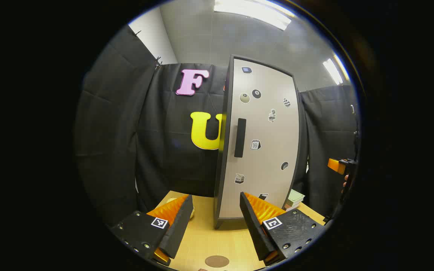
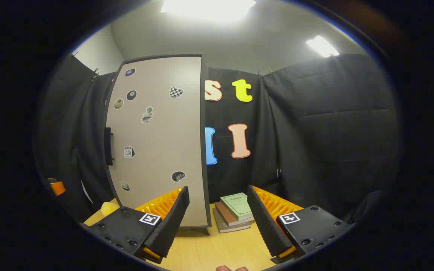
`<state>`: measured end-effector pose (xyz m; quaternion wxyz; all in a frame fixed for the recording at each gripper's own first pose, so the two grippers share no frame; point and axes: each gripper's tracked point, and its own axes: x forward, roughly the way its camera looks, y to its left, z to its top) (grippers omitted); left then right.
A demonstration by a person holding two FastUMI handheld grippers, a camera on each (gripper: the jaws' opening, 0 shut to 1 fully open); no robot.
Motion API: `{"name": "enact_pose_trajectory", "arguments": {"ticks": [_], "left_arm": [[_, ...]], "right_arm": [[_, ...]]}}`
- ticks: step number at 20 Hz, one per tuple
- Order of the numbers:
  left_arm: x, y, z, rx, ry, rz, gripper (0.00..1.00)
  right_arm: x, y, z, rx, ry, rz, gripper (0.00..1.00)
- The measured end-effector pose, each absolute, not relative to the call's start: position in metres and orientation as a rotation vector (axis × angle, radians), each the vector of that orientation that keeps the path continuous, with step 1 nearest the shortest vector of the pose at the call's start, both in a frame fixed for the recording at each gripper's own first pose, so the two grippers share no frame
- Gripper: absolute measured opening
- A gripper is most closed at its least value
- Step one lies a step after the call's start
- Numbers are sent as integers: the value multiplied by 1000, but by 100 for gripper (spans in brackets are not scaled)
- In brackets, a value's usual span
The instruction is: Open the cabinet door with the right hand, grasp the bottle in the cabinet with the left hand and place it on the coaster, then close the cabinet door with the right hand.
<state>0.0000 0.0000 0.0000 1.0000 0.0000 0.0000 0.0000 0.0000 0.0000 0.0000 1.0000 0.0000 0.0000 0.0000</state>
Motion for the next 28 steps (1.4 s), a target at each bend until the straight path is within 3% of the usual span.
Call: {"name": "enact_pose_trajectory", "arguments": {"ticks": [27, 28], "left_arm": [[-31, 32, -22, 42, 16, 80, 73], [-32, 36, -18, 36, 5, 91, 73]], "right_arm": [[27, 67, 31, -50, 1, 137, 98], [31, 75, 38, -46, -6, 150, 93]]}}
